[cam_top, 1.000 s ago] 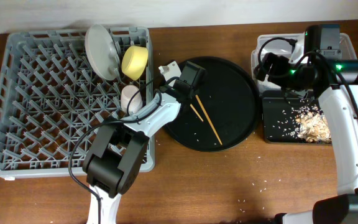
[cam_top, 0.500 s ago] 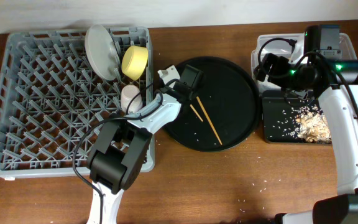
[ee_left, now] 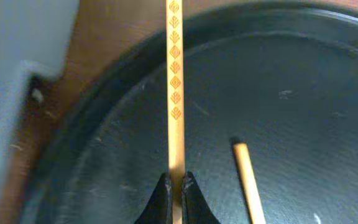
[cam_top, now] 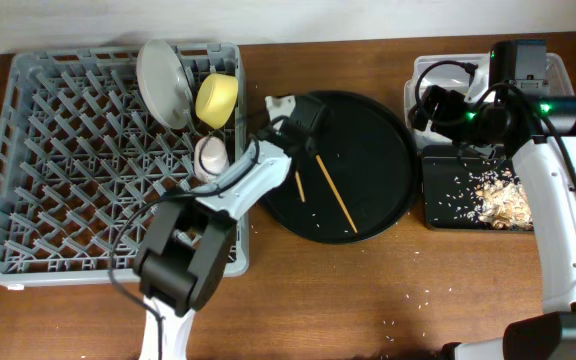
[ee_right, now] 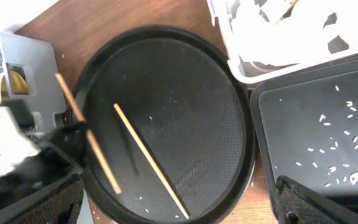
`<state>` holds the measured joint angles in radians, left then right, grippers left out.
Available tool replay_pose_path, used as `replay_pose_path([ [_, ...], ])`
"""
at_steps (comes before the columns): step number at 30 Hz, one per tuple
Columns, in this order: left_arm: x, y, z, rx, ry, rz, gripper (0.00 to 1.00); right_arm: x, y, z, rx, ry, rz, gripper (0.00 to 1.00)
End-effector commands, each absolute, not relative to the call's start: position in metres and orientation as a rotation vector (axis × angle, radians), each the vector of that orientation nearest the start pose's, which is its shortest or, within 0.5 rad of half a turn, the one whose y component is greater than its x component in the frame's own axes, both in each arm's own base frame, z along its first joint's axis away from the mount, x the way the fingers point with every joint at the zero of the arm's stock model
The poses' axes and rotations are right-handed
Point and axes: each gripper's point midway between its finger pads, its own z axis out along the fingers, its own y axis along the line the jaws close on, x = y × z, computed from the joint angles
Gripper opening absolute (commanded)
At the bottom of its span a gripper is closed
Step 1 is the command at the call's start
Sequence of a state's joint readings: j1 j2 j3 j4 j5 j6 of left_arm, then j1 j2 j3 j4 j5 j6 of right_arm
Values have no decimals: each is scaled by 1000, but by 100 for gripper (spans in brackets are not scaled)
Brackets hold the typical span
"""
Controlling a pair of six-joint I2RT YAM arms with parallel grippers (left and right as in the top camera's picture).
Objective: Sort waste into correct bins and load items into the dishwasher rack
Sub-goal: 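Carry the chopstick left and drop it into the rack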
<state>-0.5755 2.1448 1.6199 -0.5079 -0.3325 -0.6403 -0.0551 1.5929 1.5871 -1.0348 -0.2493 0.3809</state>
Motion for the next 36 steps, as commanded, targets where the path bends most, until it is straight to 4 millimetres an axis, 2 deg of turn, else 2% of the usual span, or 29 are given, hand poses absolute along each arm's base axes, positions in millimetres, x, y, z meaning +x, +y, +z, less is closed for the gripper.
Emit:
replay_pose_path([
  [1, 472, -233, 168, 80, 2411, -15, 1, 397, 24, 228, 455, 2586, 441, 98],
  [3, 463, -224, 192, 161, 2408, 21, 1, 397, 24, 228, 455, 2586, 441, 99],
  [6, 441, -195, 232, 238, 2417, 84, 1, 397, 24, 228, 455, 2586, 441, 98],
  [8, 427, -162, 260, 233, 2412, 121, 1, 397, 24, 228, 455, 2586, 442, 98],
  [9, 419, -132, 277, 210, 2410, 158, 1, 397, 24, 228, 455, 2586, 441, 98],
  [12, 412, -89, 284, 198, 2440, 237, 1, 397, 24, 228, 455, 2586, 442, 98],
  [15, 418, -55, 268, 134, 2490, 291, 1, 397, 24, 228, 455, 2586, 441, 99],
  [19, 431, -45, 230, 89, 2550, 241, 1, 397, 24, 228, 455, 2587, 441, 98],
  [22, 440, -24, 192, 57, 2605, 347, 1, 396, 24, 228, 456, 2590, 441, 98],
  [26, 451, -3, 155, 57, 2658, 408, 1, 396, 24, 228, 425, 2593, 433, 98],
  [30, 463, 16, 135, 1, 2672, 423, 1, 396, 24, 228, 425, 2593, 433, 99],
  [31, 465, 19, 132, -8, 2672, 422, 14, 396, 24, 228, 425, 2593, 433, 98],
  [32, 468, 21, 132, -18, 2664, 416, 48, 396, 24, 228, 425, 2592, 433, 98],
  [34, 477, 13, 133, -12, 2636, 344, 81, 396, 24, 228, 425, 2591, 433, 98],
  [35, 483, 5, 140, -1, 2612, 295, 93, 397, 24, 228, 424, 2589, 434, 98],
  [36, 488, -2, 147, 11, 2592, 259, 95, 397, 24, 228, 424, 2589, 434, 98],
])
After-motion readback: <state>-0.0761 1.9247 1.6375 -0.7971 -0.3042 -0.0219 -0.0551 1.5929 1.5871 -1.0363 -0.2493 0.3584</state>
